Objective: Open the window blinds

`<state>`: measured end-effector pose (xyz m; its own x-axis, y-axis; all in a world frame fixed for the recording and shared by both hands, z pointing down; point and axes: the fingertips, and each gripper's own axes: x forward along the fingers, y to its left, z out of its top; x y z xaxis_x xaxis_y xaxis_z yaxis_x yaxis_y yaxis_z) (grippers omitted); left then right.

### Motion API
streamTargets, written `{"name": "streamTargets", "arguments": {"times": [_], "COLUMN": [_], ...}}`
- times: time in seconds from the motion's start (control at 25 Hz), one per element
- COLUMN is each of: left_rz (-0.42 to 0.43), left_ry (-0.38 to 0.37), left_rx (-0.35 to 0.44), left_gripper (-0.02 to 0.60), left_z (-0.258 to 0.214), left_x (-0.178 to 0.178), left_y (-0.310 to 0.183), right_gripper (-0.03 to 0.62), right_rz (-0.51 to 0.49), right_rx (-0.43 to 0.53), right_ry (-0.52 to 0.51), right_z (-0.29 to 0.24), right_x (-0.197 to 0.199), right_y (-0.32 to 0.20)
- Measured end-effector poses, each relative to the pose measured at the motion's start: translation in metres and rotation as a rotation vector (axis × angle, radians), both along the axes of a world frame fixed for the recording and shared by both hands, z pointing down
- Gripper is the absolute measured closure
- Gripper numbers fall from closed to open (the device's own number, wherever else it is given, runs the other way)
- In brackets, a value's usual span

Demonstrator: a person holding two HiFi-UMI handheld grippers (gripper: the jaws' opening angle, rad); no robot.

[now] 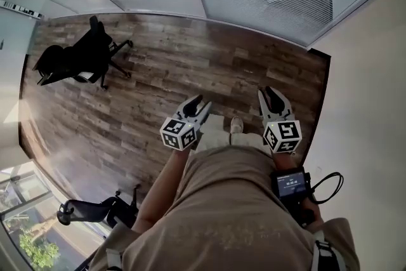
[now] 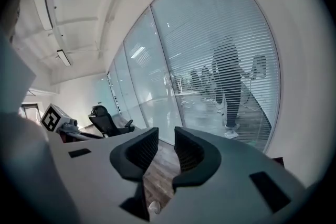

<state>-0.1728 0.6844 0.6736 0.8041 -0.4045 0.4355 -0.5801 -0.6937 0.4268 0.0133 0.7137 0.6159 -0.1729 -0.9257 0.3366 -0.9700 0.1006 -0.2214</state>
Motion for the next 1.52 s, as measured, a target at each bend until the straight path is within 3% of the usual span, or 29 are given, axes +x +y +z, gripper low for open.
{"name": "streamTargets", "arguments": {"times": [0.2,0.56,0.84,1.36,1.52], "left_rz": [-0.026,0.023,0.023,0.067,0.06], "left_ry": [0.003,0.004,0.015,0.028,0.042], "left_rx": [-0.025,0.012,-0.013,0.032,0.034], "left_gripper": [0.422,0.422,0.422,0.422,0.422], "left_z": [0.005,-0.015,-0.007,-0.01,-0.01], "left_x": [-0.041,-0.122,-0.201,-0.281,-0.298], "left_y": [0.022,0.031,0.041,0.035,0.024], "right_gripper": [0.491,0.491,0.491,0.491,0.565], "right_rz": [-0.113,-0.219,-0.21,-0.193,-0.18], "right_rx": [0.025,0.021,0.019,0.043,0.008], "right_ry": [0.007,0.032,0.034,0.017,0.079], "right_z": [-0.008,-0.022,-0.028,-0.015,-0.013], "right_x": [-0.055,-0.171,-0.243,-0.343,-0.352], "right_y": [0.016,0.026,0.035,0.036,0.03]}}
